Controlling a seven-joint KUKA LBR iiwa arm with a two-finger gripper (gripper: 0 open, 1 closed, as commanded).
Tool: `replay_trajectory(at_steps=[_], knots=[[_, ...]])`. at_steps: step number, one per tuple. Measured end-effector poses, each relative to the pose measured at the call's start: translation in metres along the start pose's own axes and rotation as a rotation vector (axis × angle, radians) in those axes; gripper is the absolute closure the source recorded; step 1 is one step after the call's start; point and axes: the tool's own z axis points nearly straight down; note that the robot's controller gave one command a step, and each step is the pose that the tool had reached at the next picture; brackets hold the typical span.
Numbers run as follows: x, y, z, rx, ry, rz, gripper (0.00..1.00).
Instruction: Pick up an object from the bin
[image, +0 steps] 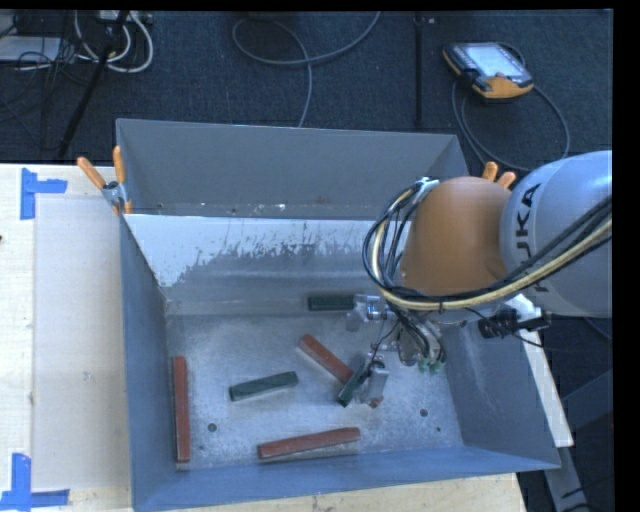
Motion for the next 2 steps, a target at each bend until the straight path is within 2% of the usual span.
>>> replay_trajectory(at_steps=[1,2], knots=[[-0.004,0.001,0.059,0.000,0.001,0.087,0.00],[-0.031,-0.014,0.089,-0.001,0.005,0.096,1.00]])
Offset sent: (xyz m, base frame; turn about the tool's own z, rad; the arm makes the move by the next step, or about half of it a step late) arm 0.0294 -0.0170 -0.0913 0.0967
